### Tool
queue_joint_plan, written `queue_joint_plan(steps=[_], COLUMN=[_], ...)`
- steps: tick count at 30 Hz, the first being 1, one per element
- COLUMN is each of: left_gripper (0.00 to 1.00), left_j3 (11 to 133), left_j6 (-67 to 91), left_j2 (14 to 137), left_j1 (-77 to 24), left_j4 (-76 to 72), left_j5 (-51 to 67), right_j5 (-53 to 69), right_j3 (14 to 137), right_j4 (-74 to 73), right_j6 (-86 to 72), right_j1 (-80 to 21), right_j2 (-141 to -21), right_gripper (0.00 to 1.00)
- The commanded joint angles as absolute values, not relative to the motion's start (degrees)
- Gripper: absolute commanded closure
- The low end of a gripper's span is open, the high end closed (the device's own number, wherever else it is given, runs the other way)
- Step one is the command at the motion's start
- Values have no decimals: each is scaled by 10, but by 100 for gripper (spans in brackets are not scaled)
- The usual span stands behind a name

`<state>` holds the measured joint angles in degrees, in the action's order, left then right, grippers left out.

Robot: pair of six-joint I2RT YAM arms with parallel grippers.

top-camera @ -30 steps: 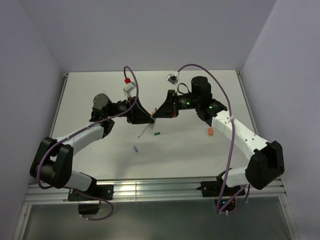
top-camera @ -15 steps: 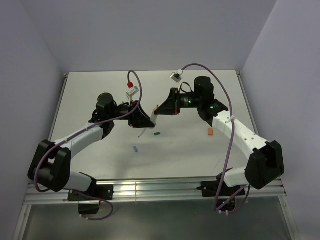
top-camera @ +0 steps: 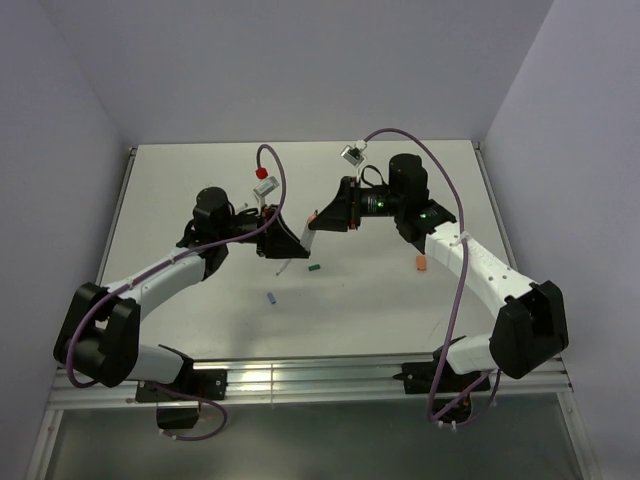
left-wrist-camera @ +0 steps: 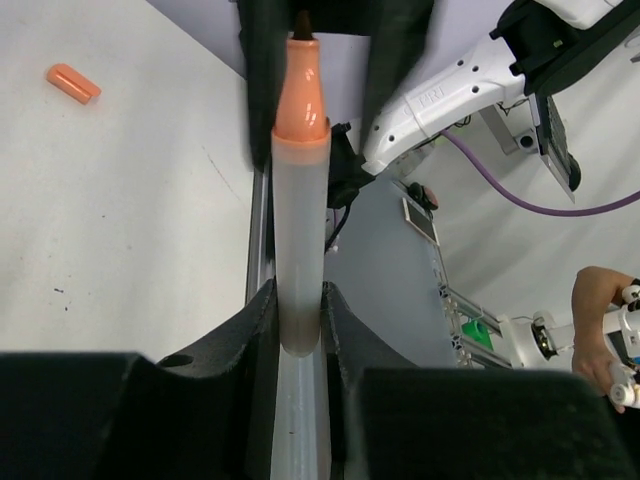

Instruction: Insert the pens into the pen caps

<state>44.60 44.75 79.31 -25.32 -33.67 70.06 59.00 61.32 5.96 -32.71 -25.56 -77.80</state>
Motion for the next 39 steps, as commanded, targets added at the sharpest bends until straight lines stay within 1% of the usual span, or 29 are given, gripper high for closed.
queue_joint_plan(steps=[1,2,3,4,6,7,8,10,11,13,14,15,16,18,23,26,30,35,39], left_gripper=[100,100,100,100,100,100,100,100,100,100,100,100,100,100,100,100,100,100,100], left_j3=[444,445,445,446,455,460,465,487,503,514,521,531,536,555,570,589,577,577,592], left_j6=[435,425,414,386,354,340,308,262,245,192,178,166,149,139,138,128,120,108,88], left_j2=[786,785,782,780,777,778,778,787,789,789,788,787,787,790,771,770,752,756,764], left_j1=[-254,-253,-252,-251,-241,-236,-226,-216,-208,-206,-206,-207,-207,-207,-208,-208,-208,-207,-209], left_j4=[-335,-321,-290,-270,-227,-189,-165,-103,-82,-27,-9,-2,33,57,89,127,125,127,140], left_j5=[699,696,689,685,674,665,657,643,637,608,566,551,539,497,410,363,352,389,412], right_j5=[596,593,589,574,556,535,480,412,353,281,247,189,164,108,64,40,25,39,44], right_j3=[617,617,620,635,647,662,669,678,676,651,641,633,620,611,613,632,652,678,695], right_j4=[73,54,22,-69,-156,-206,-295,-395,-416,-449,-456,-463,-474,-480,-475,-468,-462,-461,-458], right_j6=[-325,-312,-289,-224,-159,-82,-45,47,68,103,108,112,109,102,70,45,38,38,33], right_j1=[-245,-236,-222,-188,-147,-127,-90,-60,-41,-28,-26,-25,-25,-25,-17,-12,-8,-4,-4], right_j2=[-775,-766,-761,-757,-738,-730,-724,-716,-715,-716,-723,-733,-762,-794,-890,-913,-953,-1001,-1030], right_gripper=[54,45,38,37,37,37,36,34,35,35,35,35,35,36,39,39,39,44,45])
